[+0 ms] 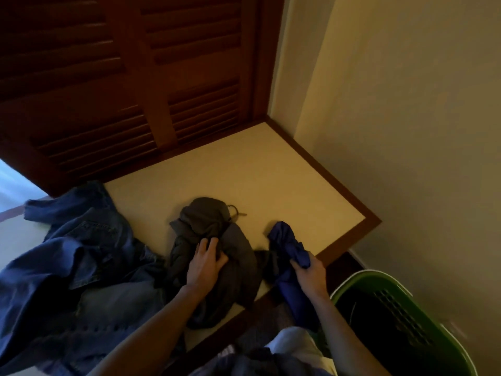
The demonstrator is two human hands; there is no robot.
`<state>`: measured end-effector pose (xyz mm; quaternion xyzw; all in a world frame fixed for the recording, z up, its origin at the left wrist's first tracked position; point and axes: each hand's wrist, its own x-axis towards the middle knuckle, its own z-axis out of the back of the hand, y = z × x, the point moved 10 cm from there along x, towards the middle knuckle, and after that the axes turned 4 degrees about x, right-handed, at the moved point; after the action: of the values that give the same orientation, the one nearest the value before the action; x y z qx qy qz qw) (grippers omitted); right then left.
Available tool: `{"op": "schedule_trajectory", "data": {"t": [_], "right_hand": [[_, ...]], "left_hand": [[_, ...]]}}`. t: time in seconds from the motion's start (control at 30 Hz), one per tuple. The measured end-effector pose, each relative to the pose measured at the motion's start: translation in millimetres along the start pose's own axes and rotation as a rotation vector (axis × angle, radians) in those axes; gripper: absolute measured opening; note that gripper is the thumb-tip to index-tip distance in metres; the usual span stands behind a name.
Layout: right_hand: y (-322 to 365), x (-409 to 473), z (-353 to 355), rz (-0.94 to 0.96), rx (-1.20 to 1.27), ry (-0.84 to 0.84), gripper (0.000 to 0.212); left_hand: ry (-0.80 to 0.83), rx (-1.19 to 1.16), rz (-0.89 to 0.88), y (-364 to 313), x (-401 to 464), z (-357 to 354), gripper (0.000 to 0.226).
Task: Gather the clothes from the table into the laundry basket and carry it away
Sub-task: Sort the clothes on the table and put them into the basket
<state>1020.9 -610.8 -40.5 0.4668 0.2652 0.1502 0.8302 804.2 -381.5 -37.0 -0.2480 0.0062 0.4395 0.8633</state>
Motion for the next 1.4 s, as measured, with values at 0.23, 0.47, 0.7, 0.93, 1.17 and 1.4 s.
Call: {"op": "schedule_trajectory", "data": {"t": [0.23,0.47,0.7,0.93,1.17,1.4], "right_hand": [[-2,-58,142,0.093,0.132,-0.335,0.012],[0,-131,301,0.159,0.074,-0.598,0.024],[-62,-160,380,0.042,-0.139,-0.560,0.034],[-117,-196,424,-0.098,-0.127,-0.584,0.054],[-142,-237,451,-0.102,0.098,-0.759,0.045],[-158,-253,463,-0.125,0.262,-0.893,0.035]], "left_hand": [[-0.102,-0.318,-0.155,-98,-48,16,0.016],[-0.033,-0.435,-0.520,-294,-106,8,0.018],[0.055,-0.410,-0.726,-418,-160,-34,0.026],[0.086,-0.393,-0.768,-467,-201,-58,0.026],[0.010,-0.536,-0.910,-544,-258,4,0.010],[0.067,-0.397,-0.905,-614,-239,-10,0.022]]}}
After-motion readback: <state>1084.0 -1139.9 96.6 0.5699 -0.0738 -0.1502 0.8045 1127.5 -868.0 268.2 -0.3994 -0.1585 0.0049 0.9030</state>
